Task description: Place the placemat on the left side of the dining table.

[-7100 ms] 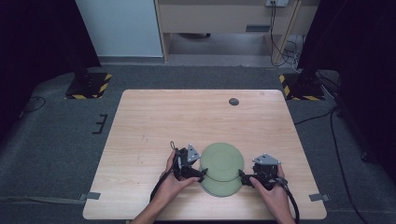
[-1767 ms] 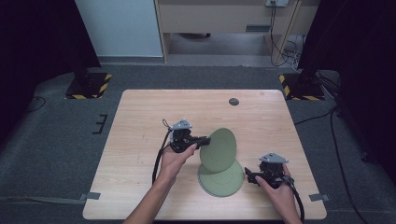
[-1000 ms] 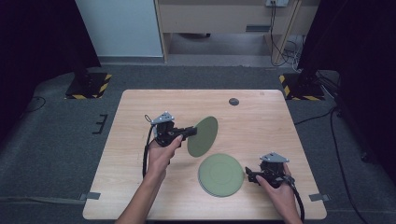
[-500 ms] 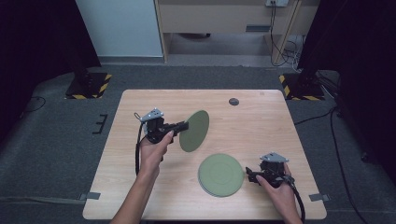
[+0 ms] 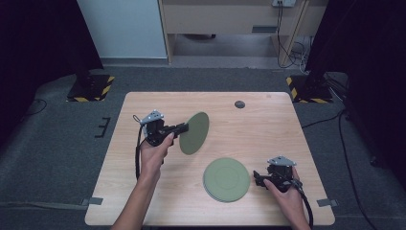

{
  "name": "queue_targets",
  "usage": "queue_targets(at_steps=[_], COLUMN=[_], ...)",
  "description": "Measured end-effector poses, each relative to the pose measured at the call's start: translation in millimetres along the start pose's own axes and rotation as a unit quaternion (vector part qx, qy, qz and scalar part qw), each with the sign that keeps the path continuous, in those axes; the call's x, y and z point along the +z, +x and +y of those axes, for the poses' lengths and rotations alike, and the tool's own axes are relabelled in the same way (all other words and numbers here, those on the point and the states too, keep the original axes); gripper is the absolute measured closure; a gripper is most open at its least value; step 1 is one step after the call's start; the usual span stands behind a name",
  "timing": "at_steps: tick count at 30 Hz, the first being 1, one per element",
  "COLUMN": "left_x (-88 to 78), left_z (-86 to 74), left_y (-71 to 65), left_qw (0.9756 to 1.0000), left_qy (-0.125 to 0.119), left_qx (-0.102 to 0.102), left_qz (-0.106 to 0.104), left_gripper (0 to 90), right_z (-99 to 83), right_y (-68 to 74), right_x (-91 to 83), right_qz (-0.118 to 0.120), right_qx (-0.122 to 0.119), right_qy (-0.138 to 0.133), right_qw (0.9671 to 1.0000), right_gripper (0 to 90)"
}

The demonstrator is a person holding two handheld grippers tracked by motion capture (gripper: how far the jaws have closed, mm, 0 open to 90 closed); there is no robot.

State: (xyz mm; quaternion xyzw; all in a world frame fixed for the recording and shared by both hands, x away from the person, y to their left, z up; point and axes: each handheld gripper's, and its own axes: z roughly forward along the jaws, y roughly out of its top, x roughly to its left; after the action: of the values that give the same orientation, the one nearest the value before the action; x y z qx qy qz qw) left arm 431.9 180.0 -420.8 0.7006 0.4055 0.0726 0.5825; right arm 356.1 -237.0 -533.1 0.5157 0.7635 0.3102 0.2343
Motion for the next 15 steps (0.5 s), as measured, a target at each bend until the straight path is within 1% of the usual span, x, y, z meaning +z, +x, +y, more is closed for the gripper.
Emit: queue_targets(at_steps=[3,5,9,15], left_x=[-2.8,-4.2,-6.0,-2.4], left_z=[0.9,2.0,3.0,4.7], left_y=[3.5,5.1,7.1,9.1], left_qw=[1.0000,0.9999,0.9999,0.9996], left_qy=[-0.004,-0.004,-0.006,0.006], left_qx=[-0.002,0.000,0.000,0.009], left_qz=[0.004,0.010,0.015,0.026], left_gripper=[85.5,85.5,85.5,85.5], right_z=[0.1,0.0,-0.1,-0.2], right_y=[-0.7,-1.3,-2.3,-3.4], right_x=[0.5,1.0,2.6,3.1], right_qz=[-0.005,-0.006,-0.011,-0.012], right_qx=[0.005,0.005,0.009,0.009], right_qy=[0.000,0.000,0.005,0.004], right_qw=[1.0000,1.0000,0.9999,0.9999], right_gripper=[8.1,8.1,7.5,7.3])
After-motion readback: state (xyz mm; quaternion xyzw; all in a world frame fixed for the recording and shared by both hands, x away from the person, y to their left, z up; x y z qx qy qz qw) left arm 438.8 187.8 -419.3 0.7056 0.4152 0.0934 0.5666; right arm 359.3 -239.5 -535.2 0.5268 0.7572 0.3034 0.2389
